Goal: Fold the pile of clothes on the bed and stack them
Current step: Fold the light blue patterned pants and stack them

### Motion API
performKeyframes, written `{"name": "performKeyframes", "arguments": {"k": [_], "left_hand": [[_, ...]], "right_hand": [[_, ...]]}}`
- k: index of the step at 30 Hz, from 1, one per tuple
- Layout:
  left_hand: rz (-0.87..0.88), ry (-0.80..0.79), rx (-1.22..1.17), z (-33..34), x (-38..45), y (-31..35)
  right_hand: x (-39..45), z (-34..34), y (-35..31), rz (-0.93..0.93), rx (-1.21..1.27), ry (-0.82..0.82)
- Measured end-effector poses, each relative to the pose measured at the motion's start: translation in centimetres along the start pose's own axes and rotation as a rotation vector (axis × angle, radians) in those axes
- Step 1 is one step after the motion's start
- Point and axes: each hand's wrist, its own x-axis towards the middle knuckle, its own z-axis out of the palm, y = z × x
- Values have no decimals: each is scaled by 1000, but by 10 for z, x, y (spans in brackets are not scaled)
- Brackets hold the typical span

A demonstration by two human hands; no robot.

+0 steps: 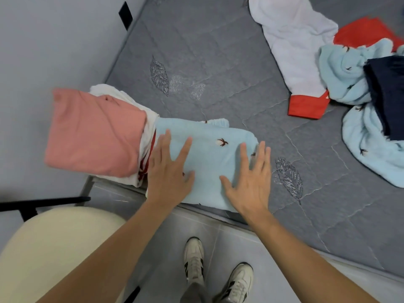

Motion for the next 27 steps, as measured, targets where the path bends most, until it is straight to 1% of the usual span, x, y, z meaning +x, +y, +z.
{"name": "performKeyframes", "arguments": {"k": [1,2,4,6,11,15,17,20,27], "left_hand": [[67,-18,-46,3,3,8],[94,-71,-82,9,5,15],[85,-185,-90,25,10,22],[82,-224,-44,44,15,19],[112,-203,27,78,22,12],[115,-232,31,72,24,12],[89,-233,31,61,24,18],[67,-213,-31,44,31,43],[197,-179,-127,40,100,156]], "right_hand": [[2,1,-1,-66,10,9],[4,5,-2,-130,20,-4],[8,18,0,-207,19,-56],[15,33,8,-199,11,-97],[25,57,22,-151,18,-153],[27,41,23,-160,29,-202],[29,25,29,-156,38,-187],[39,-5,52,-90,66,-131],[86,-56,148,-89,14,-82]]}}
